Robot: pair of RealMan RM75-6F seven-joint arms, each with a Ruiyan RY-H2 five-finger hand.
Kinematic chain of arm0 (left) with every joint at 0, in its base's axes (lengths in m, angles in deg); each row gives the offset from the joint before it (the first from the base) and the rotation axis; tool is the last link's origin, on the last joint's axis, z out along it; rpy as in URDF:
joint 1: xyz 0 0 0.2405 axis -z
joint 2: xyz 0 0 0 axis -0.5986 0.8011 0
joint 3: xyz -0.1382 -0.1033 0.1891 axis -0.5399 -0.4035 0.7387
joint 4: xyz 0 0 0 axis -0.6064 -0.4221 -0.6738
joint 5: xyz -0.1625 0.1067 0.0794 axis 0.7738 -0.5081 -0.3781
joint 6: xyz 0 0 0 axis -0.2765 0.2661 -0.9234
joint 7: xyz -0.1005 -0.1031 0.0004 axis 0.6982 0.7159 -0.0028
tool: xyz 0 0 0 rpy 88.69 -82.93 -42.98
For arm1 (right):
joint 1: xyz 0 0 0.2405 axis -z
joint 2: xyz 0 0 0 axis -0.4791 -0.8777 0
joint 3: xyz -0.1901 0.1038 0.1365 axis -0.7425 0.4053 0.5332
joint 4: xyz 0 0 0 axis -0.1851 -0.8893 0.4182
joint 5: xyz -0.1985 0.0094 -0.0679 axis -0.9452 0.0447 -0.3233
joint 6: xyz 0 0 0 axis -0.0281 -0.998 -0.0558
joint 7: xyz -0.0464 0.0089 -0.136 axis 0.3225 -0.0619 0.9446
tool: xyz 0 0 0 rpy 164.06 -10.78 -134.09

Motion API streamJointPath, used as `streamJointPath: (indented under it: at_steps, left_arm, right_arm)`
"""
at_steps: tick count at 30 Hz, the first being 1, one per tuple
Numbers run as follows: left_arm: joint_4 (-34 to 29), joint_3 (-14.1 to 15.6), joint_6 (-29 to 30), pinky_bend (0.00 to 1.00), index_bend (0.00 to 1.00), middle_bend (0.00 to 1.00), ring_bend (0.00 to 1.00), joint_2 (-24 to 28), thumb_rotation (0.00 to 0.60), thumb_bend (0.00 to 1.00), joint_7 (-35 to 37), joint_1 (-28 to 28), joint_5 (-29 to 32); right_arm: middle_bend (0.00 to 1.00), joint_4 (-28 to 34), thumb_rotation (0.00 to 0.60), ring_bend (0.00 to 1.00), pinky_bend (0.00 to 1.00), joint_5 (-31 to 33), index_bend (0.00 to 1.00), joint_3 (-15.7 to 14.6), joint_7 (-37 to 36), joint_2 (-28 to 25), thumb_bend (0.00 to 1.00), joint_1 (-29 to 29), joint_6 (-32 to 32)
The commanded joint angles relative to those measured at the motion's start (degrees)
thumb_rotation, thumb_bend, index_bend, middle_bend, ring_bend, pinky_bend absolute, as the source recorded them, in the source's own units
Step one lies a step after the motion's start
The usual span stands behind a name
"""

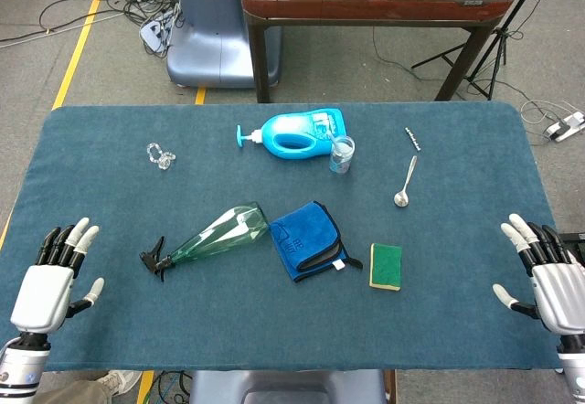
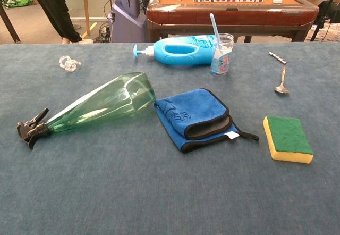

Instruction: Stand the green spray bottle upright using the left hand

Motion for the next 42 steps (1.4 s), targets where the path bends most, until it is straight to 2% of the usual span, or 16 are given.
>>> streamJointPath:
  at_steps: [1,4,9,14,20,25,31,34,42]
  left_arm:
    - [1.54,-0.06,-0.69,0.00,0.08,0.00,0.00,0.20,0.600,0.36,1.85,1.79,-2.96]
    - [1.95,0.53,-3.10,0.00,0.16,0.01,0.00,1.25,0.600,0.36,5.84,4.38,-6.28]
    - [1.74,1.45,-8.68,0.00,0.17,0.04,0.00,3.81,0.600,0.35,12.37,9.98,-11.38]
    - [-0.33,1.39,-14.08,0.00,0.17,0.04,0.00,4.75,0.600,0.28,15.72,15.42,-13.97]
    - [-1.81,0.94,-20.85,0.00,0.07,0.01,0.00,4.79,0.598,0.21,17.39,21.70,-15.30]
    - [-1.24,0.62,-25.42,0.00,0.02,0.00,0.00,3.55,0.513,0.17,16.41,26.16,-16.37]
    - [-1.21,-0.10,-31.84,0.00,0.01,0.00,0.00,1.89,0.489,0.16,14.47,31.05,-14.64]
    - [-1.01,-0.90,-34.47,0.00,0.01,0.00,0.00,0.22,0.443,0.15,13.95,32.93,-12.16]
    - [-0.47,-2.89,-41.23,0.00,0.01,0.00,0.00,-2.88,0.396,0.15,10.59,36.81,-3.62]
  right_arm:
    - [0.06,0.32,0.600,0.00,0.00,0.29,0.09,0.31,0.34,-0.37,0.20,-0.26,0.19]
    - [0.06,0.75,0.600,0.00,0.00,0.26,0.09,0.65,0.83,-0.77,0.20,-0.76,0.50]
    - [0.06,1.40,0.600,0.00,0.00,0.58,0.09,0.97,1.41,-1.25,0.20,-1.53,1.44]
    - [0.06,1.81,0.600,0.00,0.00,0.76,0.09,0.90,1.84,-1.44,0.20,-1.74,1.81]
    - [0.06,1.96,0.600,0.00,0.00,0.92,0.09,0.69,0.93,-1.46,0.20,-1.95,2.38]
    - [0.06,1.72,0.600,0.00,0.00,0.97,0.09,0.70,0.86,-1.46,0.20,-2.21,2.68]
    - [0.06,1.61,0.600,0.00,0.00,1.42,0.09,0.63,1.13,-1.14,0.20,-2.34,3.05]
    - [0.06,1.53,0.600,0.00,0.00,1.57,0.09,0.54,1.12,-0.88,0.20,-2.52,3.49]
    - [0.06,1.46,0.600,0.00,0.00,2.05,0.09,0.58,1.10,-0.96,0.20,-2.91,4.18]
